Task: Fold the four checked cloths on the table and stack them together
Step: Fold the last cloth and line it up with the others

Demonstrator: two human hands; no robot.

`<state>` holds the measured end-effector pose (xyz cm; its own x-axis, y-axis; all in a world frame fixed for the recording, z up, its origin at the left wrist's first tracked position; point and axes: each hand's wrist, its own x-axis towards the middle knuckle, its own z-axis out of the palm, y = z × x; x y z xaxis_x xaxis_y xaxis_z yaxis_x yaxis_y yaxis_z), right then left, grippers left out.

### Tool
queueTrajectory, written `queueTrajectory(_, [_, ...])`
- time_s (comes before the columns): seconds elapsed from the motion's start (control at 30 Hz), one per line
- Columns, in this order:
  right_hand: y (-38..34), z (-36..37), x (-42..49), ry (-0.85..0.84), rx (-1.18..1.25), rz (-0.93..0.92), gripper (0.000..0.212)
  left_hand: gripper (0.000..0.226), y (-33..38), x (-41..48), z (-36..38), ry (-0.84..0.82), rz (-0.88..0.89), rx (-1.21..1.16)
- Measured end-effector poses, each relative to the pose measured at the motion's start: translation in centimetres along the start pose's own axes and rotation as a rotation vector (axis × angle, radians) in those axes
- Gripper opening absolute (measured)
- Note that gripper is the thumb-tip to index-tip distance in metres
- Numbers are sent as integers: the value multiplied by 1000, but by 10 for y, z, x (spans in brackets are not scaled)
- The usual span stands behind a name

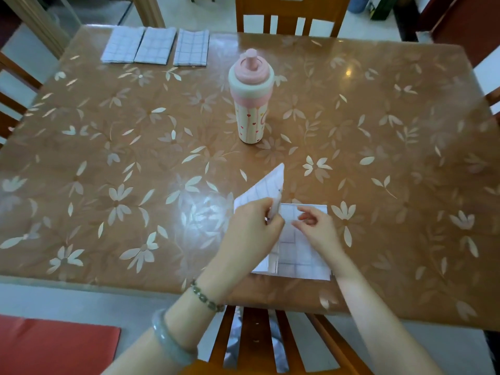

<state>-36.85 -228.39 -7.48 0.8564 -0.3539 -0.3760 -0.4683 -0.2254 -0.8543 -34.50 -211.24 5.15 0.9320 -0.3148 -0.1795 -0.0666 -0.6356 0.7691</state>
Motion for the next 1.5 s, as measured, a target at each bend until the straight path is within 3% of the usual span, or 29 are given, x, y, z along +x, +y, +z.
queueTrajectory(0.13, [22, -47, -5, 104, 66, 86, 20, 16, 5, 11, 46, -34, 26, 44])
queueTrajectory(0.3, [32, -59, -9, 100, 242, 221, 16, 15, -4, 25, 104, -121, -50, 142])
queueTrajectory(0.47, [29, -55, -5, 39, 361, 343, 18, 30, -9, 37, 137, -193, -136, 204])
queueTrajectory(0.53, [28, -52, -2, 57, 370, 379, 18, 25, -10, 41, 147, -231, -152, 199])
queueTrajectory(0.63, [34, -51, 2, 109, 369, 403, 23, 39, -9, 39, 153, -279, -148, 145])
queueTrajectory(0.73, [38, -52, 4, 108, 227, 378, 19, 33, -19, 35, 140, -245, -83, 132])
queueTrajectory(0.83, [37, -49, 4, 138, 84, 340, 8, 50, -64, 32, 115, -56, 30, 222])
queueTrajectory(0.93, [35, -46, 3, 139, 12, 312, 18, 60, -114, 29, 84, 83, 114, 400])
queueTrajectory(1.1, [39, -45, 0, 157, -70, 274, 19, 74, -159, 28, 63, -20, 83, 568])
queueTrajectory(1.27, [40, -44, 0, 166, -103, 252, 21, 73, -165, 29, 73, -67, 165, 665])
queueTrajectory(1.5, [43, -43, 1, 158, -184, 206, 24, 75, -169, 31, 83, -124, 132, 769])
